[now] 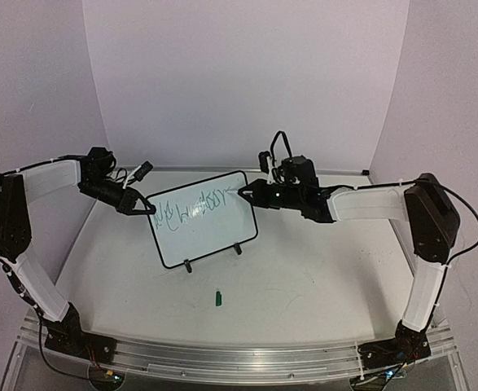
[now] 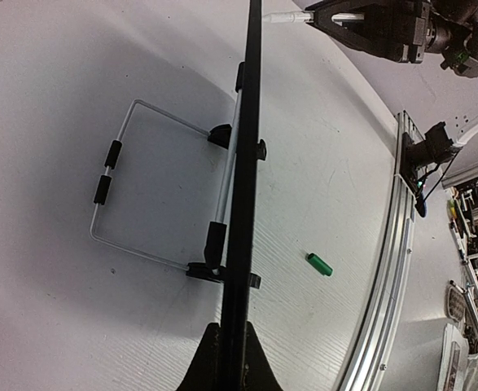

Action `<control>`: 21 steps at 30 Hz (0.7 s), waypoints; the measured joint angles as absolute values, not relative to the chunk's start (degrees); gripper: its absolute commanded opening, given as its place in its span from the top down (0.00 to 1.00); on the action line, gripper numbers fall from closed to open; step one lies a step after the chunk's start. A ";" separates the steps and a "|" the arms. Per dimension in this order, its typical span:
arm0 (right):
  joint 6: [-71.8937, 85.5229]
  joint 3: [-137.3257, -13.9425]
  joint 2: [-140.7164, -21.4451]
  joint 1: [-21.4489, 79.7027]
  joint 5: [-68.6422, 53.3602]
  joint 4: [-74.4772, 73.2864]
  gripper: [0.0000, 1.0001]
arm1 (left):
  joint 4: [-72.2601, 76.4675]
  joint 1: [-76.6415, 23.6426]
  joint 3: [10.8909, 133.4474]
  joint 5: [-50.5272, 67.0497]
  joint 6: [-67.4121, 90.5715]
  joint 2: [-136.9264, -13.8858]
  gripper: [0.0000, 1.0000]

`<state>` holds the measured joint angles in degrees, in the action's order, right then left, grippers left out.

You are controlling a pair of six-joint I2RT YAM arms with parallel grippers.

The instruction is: Write a sentence on the whiteboard

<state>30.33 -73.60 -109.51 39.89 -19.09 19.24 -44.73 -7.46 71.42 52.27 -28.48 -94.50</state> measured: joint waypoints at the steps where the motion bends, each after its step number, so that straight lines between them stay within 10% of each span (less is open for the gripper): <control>1: 30.33 -73.60 -109.51 39.88 -19.22 19.23 1.00 | -44.73 -7.46 71.42 52.27 -28.49 -94.50 1.00; 21: 30.72 -70.71 -108.41 39.92 -15.75 19.34 1.00 | -44.84 -7.46 71.42 52.27 -28.05 -94.50 1.00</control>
<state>30.72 -70.71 -108.41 39.92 -15.75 19.34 -44.84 -7.46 71.42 52.27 -28.05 -94.50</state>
